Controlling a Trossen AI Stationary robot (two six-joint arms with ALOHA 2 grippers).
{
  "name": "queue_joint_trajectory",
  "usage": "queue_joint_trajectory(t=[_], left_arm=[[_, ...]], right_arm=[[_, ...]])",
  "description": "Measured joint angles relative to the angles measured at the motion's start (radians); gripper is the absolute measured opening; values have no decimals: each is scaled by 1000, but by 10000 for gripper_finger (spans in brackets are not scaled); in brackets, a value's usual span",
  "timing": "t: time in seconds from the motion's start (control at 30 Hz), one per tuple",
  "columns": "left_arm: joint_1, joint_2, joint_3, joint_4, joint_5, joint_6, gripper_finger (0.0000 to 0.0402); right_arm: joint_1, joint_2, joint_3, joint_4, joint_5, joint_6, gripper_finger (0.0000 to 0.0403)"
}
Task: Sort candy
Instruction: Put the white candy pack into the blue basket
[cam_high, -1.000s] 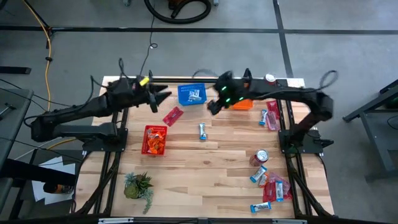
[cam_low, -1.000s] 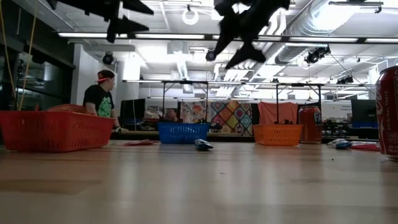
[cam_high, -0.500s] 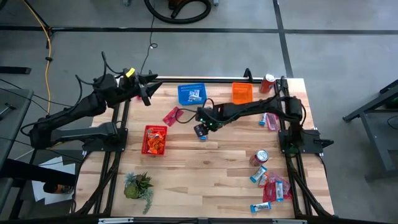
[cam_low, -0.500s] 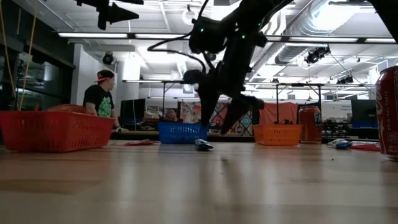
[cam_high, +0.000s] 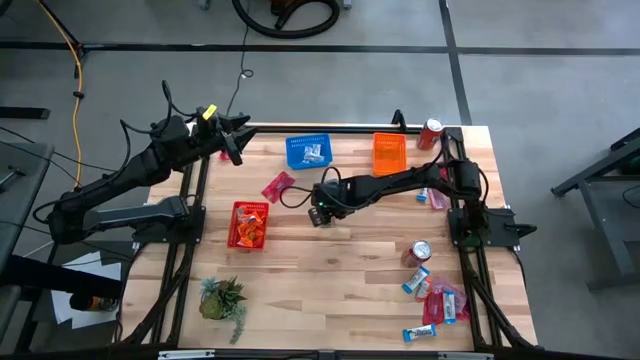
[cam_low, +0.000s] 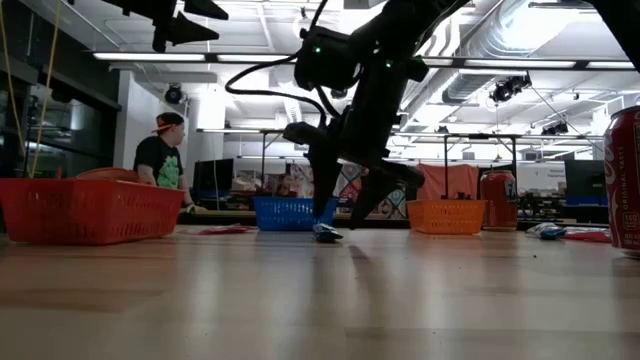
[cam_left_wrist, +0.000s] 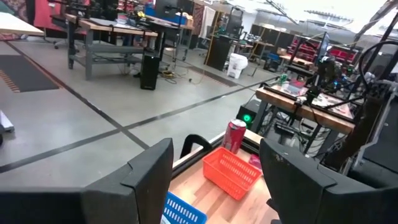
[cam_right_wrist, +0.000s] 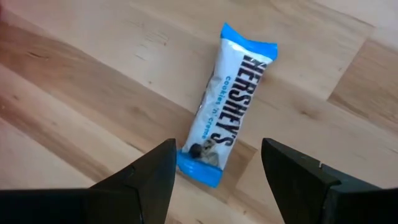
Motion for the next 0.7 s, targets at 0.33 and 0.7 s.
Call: queue_joint_trajectory(t=[0.33, 0.7], left_arm=[[10, 0, 0, 1, -4, -2, 225], [9, 0, 0, 2, -18, -18, 225]], right_arm=[[3, 41, 2, 39, -8, 2, 232], [12, 52, 4, -30, 58, -123, 100]])
